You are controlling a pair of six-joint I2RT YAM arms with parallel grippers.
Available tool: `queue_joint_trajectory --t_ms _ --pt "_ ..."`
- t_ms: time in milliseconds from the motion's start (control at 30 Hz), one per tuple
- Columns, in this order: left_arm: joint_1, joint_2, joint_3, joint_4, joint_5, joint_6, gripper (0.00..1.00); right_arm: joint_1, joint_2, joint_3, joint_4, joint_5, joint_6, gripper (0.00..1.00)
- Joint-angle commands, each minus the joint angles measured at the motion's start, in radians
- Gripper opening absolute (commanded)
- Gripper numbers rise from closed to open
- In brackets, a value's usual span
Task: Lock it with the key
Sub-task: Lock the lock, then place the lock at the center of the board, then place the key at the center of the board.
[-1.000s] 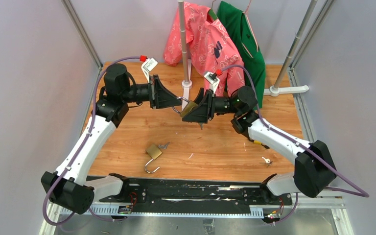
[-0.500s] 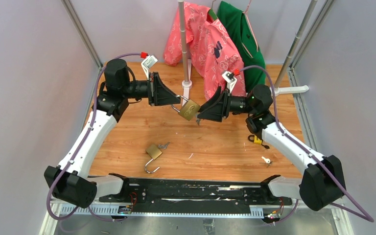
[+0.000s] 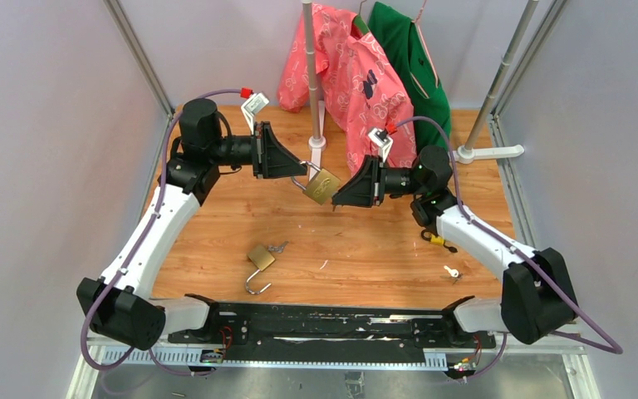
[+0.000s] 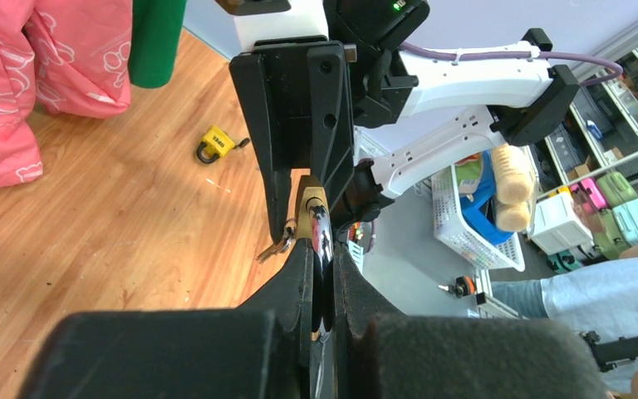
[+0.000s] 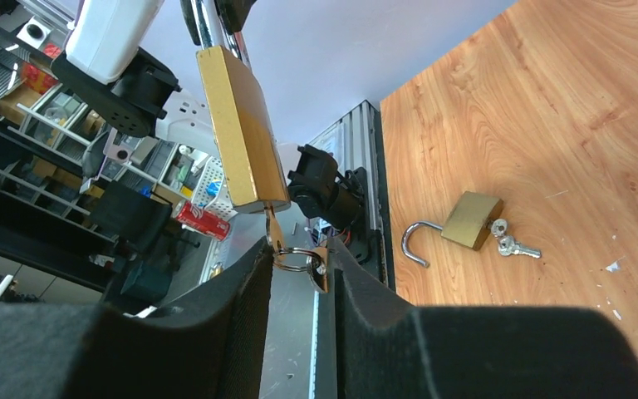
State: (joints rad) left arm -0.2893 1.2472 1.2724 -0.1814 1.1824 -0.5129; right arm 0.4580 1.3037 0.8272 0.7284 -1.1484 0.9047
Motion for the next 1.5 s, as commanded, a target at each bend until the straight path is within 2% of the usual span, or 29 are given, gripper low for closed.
queue_joint_trajectory --t_ms 0,67,167,200,233,367,567,633,733,767,800,867,933,1200,1333,1467 --pt "0.006 -0.011 0.043 0.069 0.032 -0.029 0.00 -0.001 0.017 0.016 0.113 -0.030 0.056 0.32" --pt "0.006 -0.013 0.041 0.069 0.030 -0.029 0.00 -0.001 0.022 0.019 0.132 -0.035 0.072 0.29" --pt "0.006 -0.014 0.038 0.069 0.028 -0.028 0.00 0.000 0.028 0.024 0.144 -0.040 0.082 0.11" --pt "0.006 -0.012 0.038 0.069 0.026 -0.028 0.00 -0.001 0.029 0.024 0.146 -0.042 0.083 0.02" --pt "0.006 -0.010 0.038 0.069 0.026 -0.028 0.00 -0.001 0.029 0.022 0.146 -0.043 0.083 0.00" --pt "0.008 -0.005 0.038 0.069 0.008 -0.026 0.00 -0.002 0.001 -0.019 0.104 -0.037 0.053 0.00" --pt "0.016 0.017 0.041 0.094 0.009 -0.042 0.00 -0.006 -0.142 -0.171 -0.113 -0.028 -0.064 0.00" --pt "0.016 0.018 0.034 0.112 0.010 -0.054 0.00 -0.006 -0.205 -0.188 -0.223 -0.015 -0.123 0.00" --pt "0.016 0.025 0.031 0.112 0.015 -0.054 0.00 -0.016 -0.279 -0.191 -0.507 0.004 -0.275 0.00" --pt "0.011 0.032 0.030 0.094 0.021 -0.038 0.00 -0.021 -0.305 -0.197 -0.643 0.035 -0.324 0.00" --pt "0.007 0.046 0.035 0.040 0.026 0.000 0.00 -0.030 -0.330 -0.202 -0.699 0.071 -0.358 0.00" --pt "-0.021 0.091 0.091 -0.220 0.005 0.202 0.00 -0.052 -0.386 -0.249 -0.813 0.137 -0.362 0.00" --pt "-0.065 0.147 0.104 -0.335 -0.007 0.276 0.00 -0.071 -0.433 -0.296 -0.841 0.201 -0.332 0.00" --pt "-0.192 0.334 0.036 -0.338 -0.068 0.334 0.00 -0.076 -0.554 -0.401 -0.912 0.377 -0.267 0.00" --pt "-0.237 0.482 0.057 -0.340 -0.100 0.357 0.00 -0.076 -0.555 -0.432 -0.928 0.428 -0.277 0.00" --pt "-0.248 0.594 0.105 -0.338 -0.130 0.372 0.00 -0.074 -0.506 -0.475 -0.851 0.435 -0.254 0.00"
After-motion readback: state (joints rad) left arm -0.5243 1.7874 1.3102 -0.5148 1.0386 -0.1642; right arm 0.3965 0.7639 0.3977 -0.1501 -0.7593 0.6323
